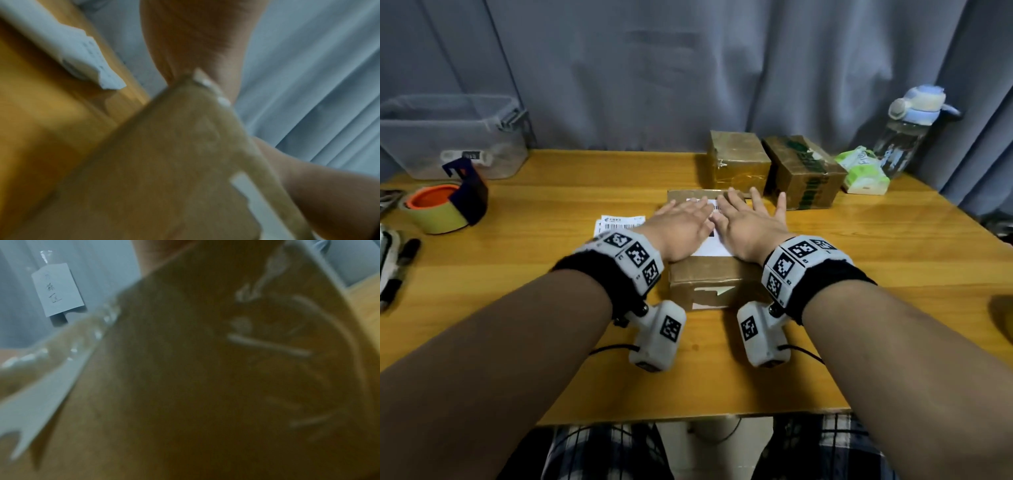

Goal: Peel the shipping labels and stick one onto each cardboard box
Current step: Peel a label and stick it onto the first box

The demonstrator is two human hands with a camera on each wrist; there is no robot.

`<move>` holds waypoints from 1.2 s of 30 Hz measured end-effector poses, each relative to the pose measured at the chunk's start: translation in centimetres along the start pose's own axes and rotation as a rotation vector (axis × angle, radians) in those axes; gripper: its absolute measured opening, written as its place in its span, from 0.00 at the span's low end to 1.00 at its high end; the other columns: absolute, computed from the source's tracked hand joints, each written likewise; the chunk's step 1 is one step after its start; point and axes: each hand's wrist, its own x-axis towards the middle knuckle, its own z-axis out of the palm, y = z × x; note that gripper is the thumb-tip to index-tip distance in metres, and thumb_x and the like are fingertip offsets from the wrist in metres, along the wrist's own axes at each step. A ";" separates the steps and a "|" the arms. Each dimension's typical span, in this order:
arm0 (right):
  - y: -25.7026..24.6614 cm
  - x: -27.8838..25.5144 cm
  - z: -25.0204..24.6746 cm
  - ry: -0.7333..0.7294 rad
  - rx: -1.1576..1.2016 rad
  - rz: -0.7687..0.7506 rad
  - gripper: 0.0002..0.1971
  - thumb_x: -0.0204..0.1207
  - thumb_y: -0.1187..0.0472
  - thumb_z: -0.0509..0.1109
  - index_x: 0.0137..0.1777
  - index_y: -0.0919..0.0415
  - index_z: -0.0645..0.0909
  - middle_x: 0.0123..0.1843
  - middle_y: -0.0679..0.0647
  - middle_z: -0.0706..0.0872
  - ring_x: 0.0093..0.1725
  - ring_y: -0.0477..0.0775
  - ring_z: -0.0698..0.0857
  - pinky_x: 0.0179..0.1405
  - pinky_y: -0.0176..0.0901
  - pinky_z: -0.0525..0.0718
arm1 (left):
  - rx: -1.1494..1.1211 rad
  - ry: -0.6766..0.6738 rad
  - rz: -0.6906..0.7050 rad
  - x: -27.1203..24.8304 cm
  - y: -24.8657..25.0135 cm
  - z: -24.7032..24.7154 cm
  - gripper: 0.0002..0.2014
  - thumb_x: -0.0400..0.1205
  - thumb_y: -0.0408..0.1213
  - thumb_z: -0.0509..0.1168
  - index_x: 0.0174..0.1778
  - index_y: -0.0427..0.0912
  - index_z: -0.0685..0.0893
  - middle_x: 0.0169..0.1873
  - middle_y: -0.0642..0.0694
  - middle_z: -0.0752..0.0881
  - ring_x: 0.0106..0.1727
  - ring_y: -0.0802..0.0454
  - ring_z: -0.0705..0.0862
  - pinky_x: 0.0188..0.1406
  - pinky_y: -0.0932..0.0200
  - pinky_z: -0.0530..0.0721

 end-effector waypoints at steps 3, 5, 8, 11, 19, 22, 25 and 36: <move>0.2 -0.3 0.0 -0.033 0.005 -0.008 0.28 0.84 0.41 0.37 0.83 0.42 0.42 0.85 0.41 0.38 0.84 0.57 0.34 0.74 0.76 0.29 | 0.059 -0.124 -0.029 -0.2 -0.7 -1.1 0.35 0.84 0.59 0.41 0.82 0.45 0.41 0.83 0.48 0.41 0.84 0.53 0.41 0.82 0.47 0.41; 0.4 -0.6 0.0 -0.047 0.019 -0.019 0.29 0.83 0.37 0.39 0.83 0.38 0.42 0.85 0.40 0.38 0.84 0.57 0.34 0.74 0.76 0.30 | 0.102 -0.186 -0.045 -0.4 -1.0 -1.6 0.42 0.79 0.66 0.44 0.82 0.45 0.38 0.83 0.48 0.38 0.84 0.53 0.39 0.82 0.44 0.41; 1.0 -1.1 -0.1 -0.079 0.049 -0.026 0.33 0.78 0.30 0.41 0.82 0.36 0.42 0.85 0.40 0.37 0.84 0.57 0.34 0.75 0.75 0.30 | 0.150 -0.230 -0.068 -0.9 -0.7 -2.0 0.49 0.75 0.71 0.48 0.82 0.45 0.35 0.82 0.50 0.35 0.83 0.53 0.38 0.82 0.40 0.40; 1.5 -1.7 -0.3 -0.119 0.077 -0.022 0.39 0.73 0.24 0.45 0.82 0.35 0.42 0.85 0.40 0.36 0.84 0.58 0.34 0.75 0.75 0.31 | 0.143 -0.258 -0.086 -1.0 -0.2 -2.5 0.52 0.72 0.72 0.50 0.81 0.44 0.33 0.82 0.49 0.34 0.83 0.51 0.37 0.81 0.37 0.40; 3.9 -2.5 -1.8 -0.281 0.145 -0.005 0.52 0.64 0.23 0.59 0.82 0.37 0.35 0.85 0.43 0.36 0.84 0.60 0.37 0.78 0.69 0.38 | 0.067 -0.275 -0.099 -2.1 -1.3 -2.3 0.61 0.61 0.78 0.48 0.80 0.45 0.30 0.81 0.49 0.31 0.82 0.51 0.33 0.81 0.36 0.38; 4.0 -2.2 -2.4 -0.275 0.117 -0.020 0.52 0.67 0.24 0.58 0.83 0.44 0.36 0.86 0.48 0.37 0.85 0.61 0.39 0.80 0.64 0.40 | -0.029 -0.216 -0.088 -2.6 -2.1 -2.0 0.50 0.71 0.72 0.42 0.81 0.44 0.34 0.82 0.48 0.33 0.83 0.50 0.34 0.82 0.38 0.41; 2.0 -1.9 -1.5 -0.076 0.207 -0.070 0.36 0.79 0.31 0.41 0.84 0.46 0.46 0.86 0.46 0.43 0.85 0.56 0.43 0.78 0.71 0.38 | -0.134 -0.088 -0.083 -2.6 -2.0 -0.8 0.36 0.81 0.63 0.40 0.82 0.50 0.42 0.83 0.50 0.38 0.83 0.50 0.36 0.82 0.40 0.41; -0.7 -0.4 0.0 -0.069 0.040 -0.066 0.28 0.83 0.39 0.37 0.83 0.40 0.40 0.85 0.40 0.39 0.85 0.55 0.37 0.75 0.74 0.30 | 0.090 -0.272 -0.118 -2.1 -2.0 -2.6 0.55 0.68 0.75 0.54 0.81 0.50 0.33 0.82 0.56 0.34 0.83 0.48 0.38 0.82 0.40 0.44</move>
